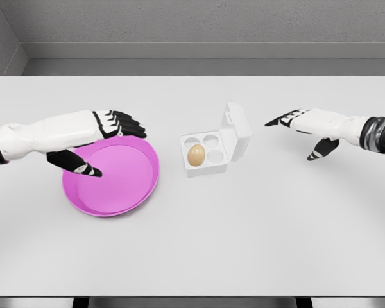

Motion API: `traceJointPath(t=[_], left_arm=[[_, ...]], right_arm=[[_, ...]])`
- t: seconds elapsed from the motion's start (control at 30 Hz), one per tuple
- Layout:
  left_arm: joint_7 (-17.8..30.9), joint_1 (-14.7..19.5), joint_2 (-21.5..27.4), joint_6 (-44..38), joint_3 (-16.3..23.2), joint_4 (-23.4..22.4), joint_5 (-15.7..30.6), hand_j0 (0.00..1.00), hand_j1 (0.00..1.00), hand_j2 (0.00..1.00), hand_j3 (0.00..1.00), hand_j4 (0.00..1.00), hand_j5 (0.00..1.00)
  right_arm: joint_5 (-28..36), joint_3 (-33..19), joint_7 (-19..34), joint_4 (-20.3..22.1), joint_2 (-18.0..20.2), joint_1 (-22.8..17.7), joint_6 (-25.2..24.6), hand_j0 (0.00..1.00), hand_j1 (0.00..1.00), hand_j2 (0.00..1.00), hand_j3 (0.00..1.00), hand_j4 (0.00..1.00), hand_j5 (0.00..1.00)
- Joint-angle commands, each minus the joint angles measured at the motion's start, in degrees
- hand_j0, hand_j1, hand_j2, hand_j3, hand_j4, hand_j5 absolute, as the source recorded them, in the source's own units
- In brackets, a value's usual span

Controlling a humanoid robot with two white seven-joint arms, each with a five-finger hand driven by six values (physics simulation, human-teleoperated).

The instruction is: Pack egg into the box and close the box lid

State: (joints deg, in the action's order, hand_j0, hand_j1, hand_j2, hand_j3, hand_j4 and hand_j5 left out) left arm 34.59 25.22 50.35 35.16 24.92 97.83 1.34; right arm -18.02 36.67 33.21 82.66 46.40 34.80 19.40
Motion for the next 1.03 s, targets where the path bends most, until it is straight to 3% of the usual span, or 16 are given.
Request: traceJointPath(t=[0.0,0.37,0.63,0.77,0.93,1.0], left_arm=[[0.0,0.1,0.4,-0.2,0.0,-0.2,0.4,1.0,1.0,1.0,1.0,1.0,1.0],[0.0,0.2,0.3,-0.2,0.0,-0.9,0.1,1.0,1.0,1.0,1.0,1.0,1.0],[0.0,0.4,0.3,-0.2,0.0,-1.8,0.1,1.0,1.0,1.0,1.0,1.0,1.0],[0.0,0.4,0.3,-0.2,0.1,-1.9,0.0,1.0,1.0,1.0,1.0,1.0,1.0],[0.0,0.5,0.2,-0.2,0.1,-3.6,-0.1,1.0,1.0,1.0,1.0,1.0,1.0],[0.0,0.5,0.1,-0.2,0.1,-3.6,-0.1,1.0,1.0,1.0,1.0,1.0,1.0]], right_arm=[[0.2,1.2,0.1,1.9,-0.3,0.0,-0.1,1.0,1.0,1.0,1.0,1.0,1.0],[0.3,2.6,0.3,5.5,-0.6,1.1,0.0,1.0,1.0,1.0,1.0,1.0,1.0],[0.4,3.2,0.4,10.5,-0.7,1.4,-0.1,1.0,1.0,1.0,1.0,1.0,1.0],[0.4,7.7,0.4,10.8,-3.4,3.0,-0.1,1.0,1.0,1.0,1.0,1.0,1.0],[0.4,6.9,0.4,10.4,-2.7,5.3,-0.2,1.0,1.0,1.0,1.0,1.0,1.0],[0.4,2.9,0.4,10.1,-0.8,4.8,-0.2,1.0,1.0,1.0,1.0,1.0,1.0]])
